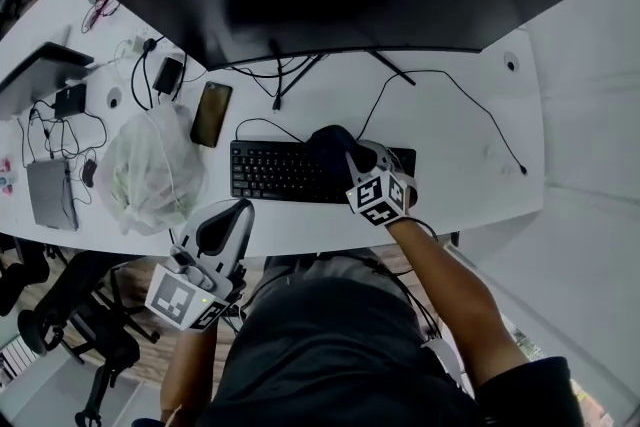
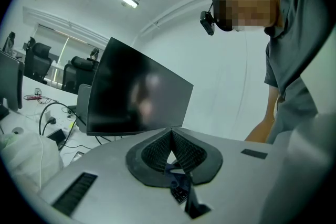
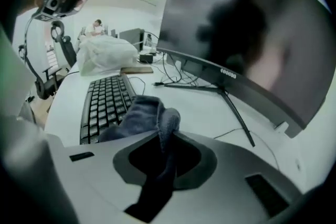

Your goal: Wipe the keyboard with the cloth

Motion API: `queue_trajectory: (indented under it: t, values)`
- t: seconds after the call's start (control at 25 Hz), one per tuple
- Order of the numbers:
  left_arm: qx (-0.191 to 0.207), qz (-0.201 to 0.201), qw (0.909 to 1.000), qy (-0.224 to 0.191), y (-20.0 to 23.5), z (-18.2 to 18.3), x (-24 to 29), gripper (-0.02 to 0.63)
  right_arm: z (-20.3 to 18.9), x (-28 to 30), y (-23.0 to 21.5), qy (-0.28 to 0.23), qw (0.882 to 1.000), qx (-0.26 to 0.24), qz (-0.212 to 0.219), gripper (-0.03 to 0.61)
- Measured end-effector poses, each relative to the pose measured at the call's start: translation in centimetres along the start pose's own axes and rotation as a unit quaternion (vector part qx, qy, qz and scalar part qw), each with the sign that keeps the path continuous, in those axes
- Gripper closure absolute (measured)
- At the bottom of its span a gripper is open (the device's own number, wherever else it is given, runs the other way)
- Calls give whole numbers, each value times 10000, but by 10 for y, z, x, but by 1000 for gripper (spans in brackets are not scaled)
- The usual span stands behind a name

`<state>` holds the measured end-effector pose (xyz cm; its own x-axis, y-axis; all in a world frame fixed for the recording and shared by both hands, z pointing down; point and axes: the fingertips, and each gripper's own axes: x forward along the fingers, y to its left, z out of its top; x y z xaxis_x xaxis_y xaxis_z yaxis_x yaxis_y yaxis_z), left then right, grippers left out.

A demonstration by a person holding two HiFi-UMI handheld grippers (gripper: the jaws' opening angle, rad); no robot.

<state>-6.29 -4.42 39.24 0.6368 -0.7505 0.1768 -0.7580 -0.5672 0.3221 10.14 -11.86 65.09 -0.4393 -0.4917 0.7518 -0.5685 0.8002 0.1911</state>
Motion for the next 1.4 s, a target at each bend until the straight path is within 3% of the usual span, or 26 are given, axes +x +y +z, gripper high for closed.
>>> queue_trajectory:
  t: [0.08,0.2,0.28,0.36,0.48,0.56,0.8,0.88,1.0,1.08,1.16,1.28,1.32,1.4]
  values:
    - [25,-27,10000,-27,-1,4,3,609,-9,-6,13,29,9998,166,49,531]
    - [-12,-17,10000,-65,2,6,2,609,-36,-39,78,45,9989,127,443,532]
    - [-57,11,10000,-44,6,2,0,609,-44,-48,99,130,9974,125,701,532]
    - [-94,16,10000,9,7,-3,-1,609,-31,-37,81,91,9976,41,688,532]
    - [-90,-65,9999,75,2,-5,6,609,2,-3,23,-105,9996,-125,233,532]
    - [-38,-108,9999,57,-3,-2,10,609,10,8,11,-83,9998,-35,185,532]
    - [-82,25,10000,-19,4,2,5,609,-26,-39,121,113,9902,-158,1383,532]
    - [-101,68,9999,24,8,-1,4,609,-13,-29,103,6,9920,-191,1250,532]
    - [-69,35,9999,71,7,-3,7,609,18,0,37,-235,9984,-167,491,532]
    - [-29,8,10000,65,3,0,9,609,19,9,24,-176,9992,47,347,532]
    - [-28,18,10000,36,2,3,9,609,7,-5,56,-165,9979,80,626,532]
    - [-70,50,10000,-5,7,5,8,609,-13,-33,126,-26,9898,-192,1411,532]
    - [-83,64,9999,5,9,4,6,609,-13,-34,133,-6,9879,-244,1529,532]
    - [-107,75,9999,41,12,0,6,609,1,-23,110,-153,9911,-279,1296,532]
